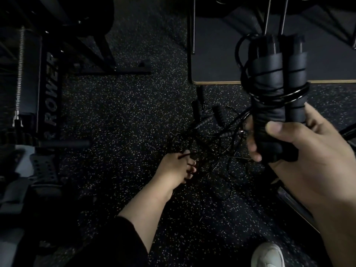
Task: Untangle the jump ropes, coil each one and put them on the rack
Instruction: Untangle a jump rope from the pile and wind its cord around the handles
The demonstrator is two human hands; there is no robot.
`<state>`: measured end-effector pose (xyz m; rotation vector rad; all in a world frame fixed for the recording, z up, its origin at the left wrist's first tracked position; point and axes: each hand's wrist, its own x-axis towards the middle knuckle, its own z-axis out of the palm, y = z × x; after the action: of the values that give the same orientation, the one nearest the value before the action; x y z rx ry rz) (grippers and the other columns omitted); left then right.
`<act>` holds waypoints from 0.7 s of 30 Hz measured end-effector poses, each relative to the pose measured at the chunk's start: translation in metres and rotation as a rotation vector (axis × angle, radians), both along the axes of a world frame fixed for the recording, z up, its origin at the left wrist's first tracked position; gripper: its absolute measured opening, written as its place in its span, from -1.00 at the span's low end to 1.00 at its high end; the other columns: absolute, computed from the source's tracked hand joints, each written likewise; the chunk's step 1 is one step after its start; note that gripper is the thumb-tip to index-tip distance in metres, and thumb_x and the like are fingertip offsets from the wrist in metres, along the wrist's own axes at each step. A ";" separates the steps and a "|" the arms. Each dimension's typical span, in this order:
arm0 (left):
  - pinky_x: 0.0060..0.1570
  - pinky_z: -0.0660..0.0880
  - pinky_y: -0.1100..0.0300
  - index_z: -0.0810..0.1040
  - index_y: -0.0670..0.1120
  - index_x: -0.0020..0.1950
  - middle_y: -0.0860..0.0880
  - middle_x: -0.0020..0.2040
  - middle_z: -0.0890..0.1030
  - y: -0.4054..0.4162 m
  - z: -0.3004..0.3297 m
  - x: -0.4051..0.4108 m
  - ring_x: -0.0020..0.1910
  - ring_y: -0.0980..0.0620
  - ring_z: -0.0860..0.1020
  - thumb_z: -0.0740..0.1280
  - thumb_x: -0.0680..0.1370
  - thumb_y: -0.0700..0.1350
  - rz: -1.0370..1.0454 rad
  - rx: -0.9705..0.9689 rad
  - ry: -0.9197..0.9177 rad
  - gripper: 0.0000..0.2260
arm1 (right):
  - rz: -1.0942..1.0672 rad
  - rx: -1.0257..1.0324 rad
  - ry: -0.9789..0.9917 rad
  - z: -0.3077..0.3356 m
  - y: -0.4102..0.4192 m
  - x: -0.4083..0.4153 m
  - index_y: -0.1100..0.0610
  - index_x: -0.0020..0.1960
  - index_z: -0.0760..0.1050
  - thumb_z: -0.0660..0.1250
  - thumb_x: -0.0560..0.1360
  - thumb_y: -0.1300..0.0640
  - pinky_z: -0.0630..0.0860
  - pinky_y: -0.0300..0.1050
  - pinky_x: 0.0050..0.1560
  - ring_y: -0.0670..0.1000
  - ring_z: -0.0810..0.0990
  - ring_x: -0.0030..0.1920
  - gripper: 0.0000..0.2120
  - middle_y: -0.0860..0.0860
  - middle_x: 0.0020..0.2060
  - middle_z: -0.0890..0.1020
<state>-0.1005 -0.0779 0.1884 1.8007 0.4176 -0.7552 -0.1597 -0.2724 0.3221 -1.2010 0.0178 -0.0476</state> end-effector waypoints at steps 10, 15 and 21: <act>0.07 0.56 0.06 0.68 -0.07 0.23 -0.01 0.04 0.70 0.013 -0.019 -0.010 0.02 0.00 0.64 0.18 0.71 0.05 0.052 0.125 0.308 -0.67 | -0.102 -0.014 -0.083 0.011 -0.003 -0.002 0.07 0.00 0.61 0.42 0.36 0.32 0.49 -0.04 -0.37 0.13 0.57 -0.32 -0.73 0.16 -0.17 0.66; 0.26 0.50 0.14 0.74 0.01 -0.01 0.10 -0.11 0.73 0.010 -0.001 -0.006 0.00 0.15 0.68 0.45 0.58 0.02 0.066 -0.105 -0.180 -0.88 | -0.172 -0.047 -0.050 0.010 -0.011 -0.002 0.11 0.04 0.55 0.42 0.40 0.26 0.50 -0.03 -0.33 0.14 0.58 -0.31 -0.77 0.15 -0.17 0.66; 0.09 0.42 0.27 0.65 -0.04 -0.20 -0.12 -0.14 0.73 0.006 0.015 0.000 0.00 -0.12 0.67 0.19 0.71 0.08 -0.134 -0.078 -0.401 -0.60 | -0.206 -0.090 -0.053 0.009 -0.015 -0.002 0.04 0.00 0.58 0.42 0.35 0.24 0.52 -0.02 -0.33 0.13 0.59 -0.32 -0.76 0.12 -0.19 0.67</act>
<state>-0.1009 -0.0716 0.2036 1.8633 0.0032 -0.4744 -0.1614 -0.2870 0.3314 -1.2839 0.0938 -0.2631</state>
